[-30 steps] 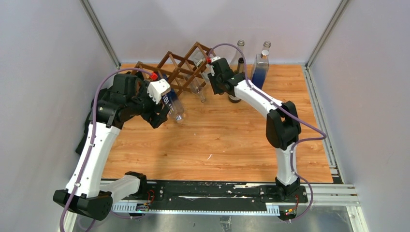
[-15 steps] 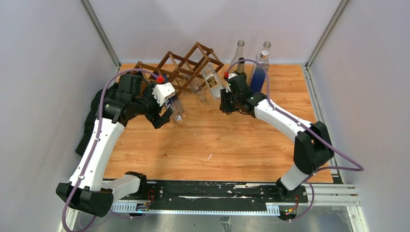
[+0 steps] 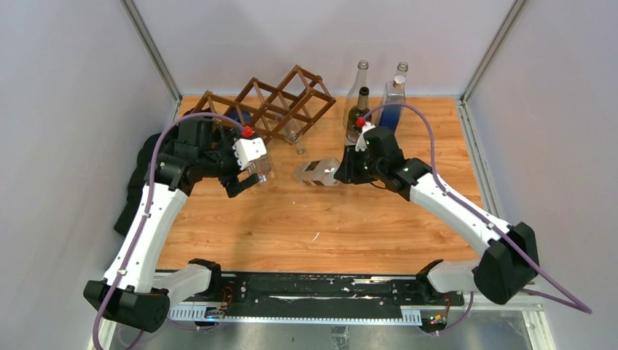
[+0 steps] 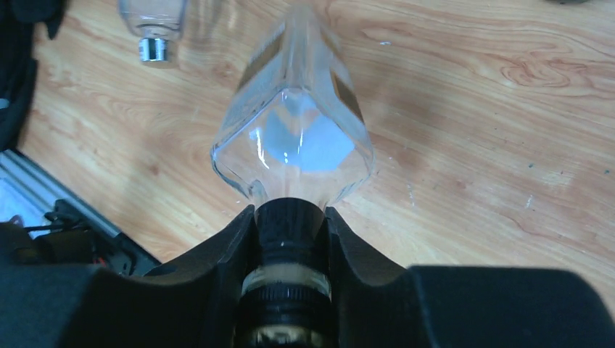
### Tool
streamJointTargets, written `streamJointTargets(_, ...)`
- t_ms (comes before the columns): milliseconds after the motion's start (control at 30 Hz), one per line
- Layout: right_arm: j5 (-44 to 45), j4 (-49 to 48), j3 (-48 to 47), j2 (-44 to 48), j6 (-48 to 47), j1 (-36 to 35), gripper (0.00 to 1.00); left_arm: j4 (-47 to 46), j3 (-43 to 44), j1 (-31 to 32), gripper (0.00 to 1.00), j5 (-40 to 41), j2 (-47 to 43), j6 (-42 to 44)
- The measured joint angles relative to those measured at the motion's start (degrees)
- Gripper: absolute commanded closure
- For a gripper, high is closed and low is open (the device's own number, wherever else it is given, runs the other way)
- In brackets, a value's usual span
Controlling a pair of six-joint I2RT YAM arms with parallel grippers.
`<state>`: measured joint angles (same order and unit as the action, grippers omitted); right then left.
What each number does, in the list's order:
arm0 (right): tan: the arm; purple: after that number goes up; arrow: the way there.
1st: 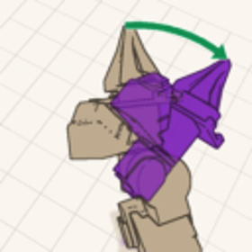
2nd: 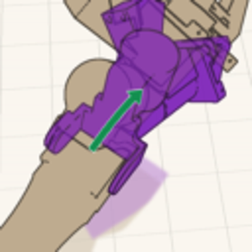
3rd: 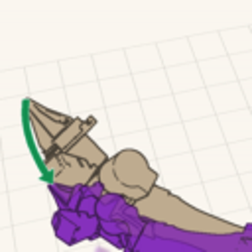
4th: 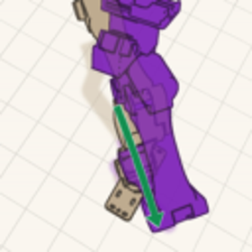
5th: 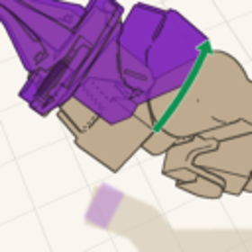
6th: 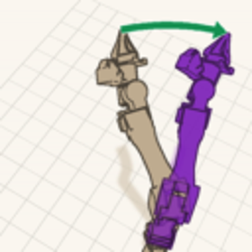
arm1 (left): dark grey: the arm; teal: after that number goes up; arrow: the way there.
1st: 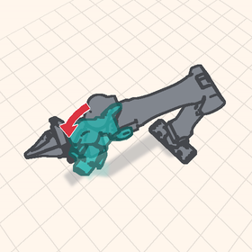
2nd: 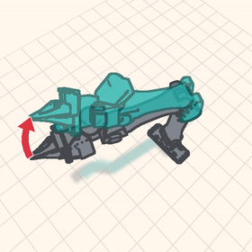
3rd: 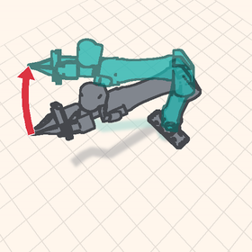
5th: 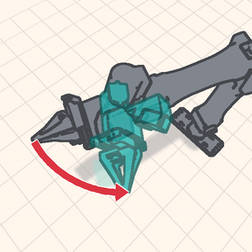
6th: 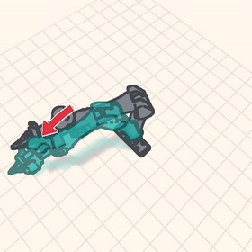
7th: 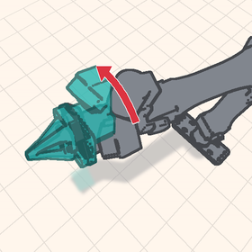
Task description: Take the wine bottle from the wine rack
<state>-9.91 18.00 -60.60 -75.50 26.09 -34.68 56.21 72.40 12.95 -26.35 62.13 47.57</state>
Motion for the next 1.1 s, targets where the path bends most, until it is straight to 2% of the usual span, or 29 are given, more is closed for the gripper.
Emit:
streamJointTargets(467, -2.43, 10.27, 0.44, 11.56, -0.35, -0.46, 1.00, -0.46, -2.47, 4.28, 0.00, -2.32, -0.90, 4.59)
streamJointTargets(800, -11.87, 8.76, -3.48, 10.12, 0.11, -6.75, 1.00, -1.64, -6.69, 11.17, 0.00, -5.62, -0.90, -0.04)
streamJointTargets(1100, -16.79, 6.05, -5.25, 8.90, 0.00, -12.22, 1.00, -1.53, -8.90, 11.58, 0.00, -8.22, -1.09, -1.31)
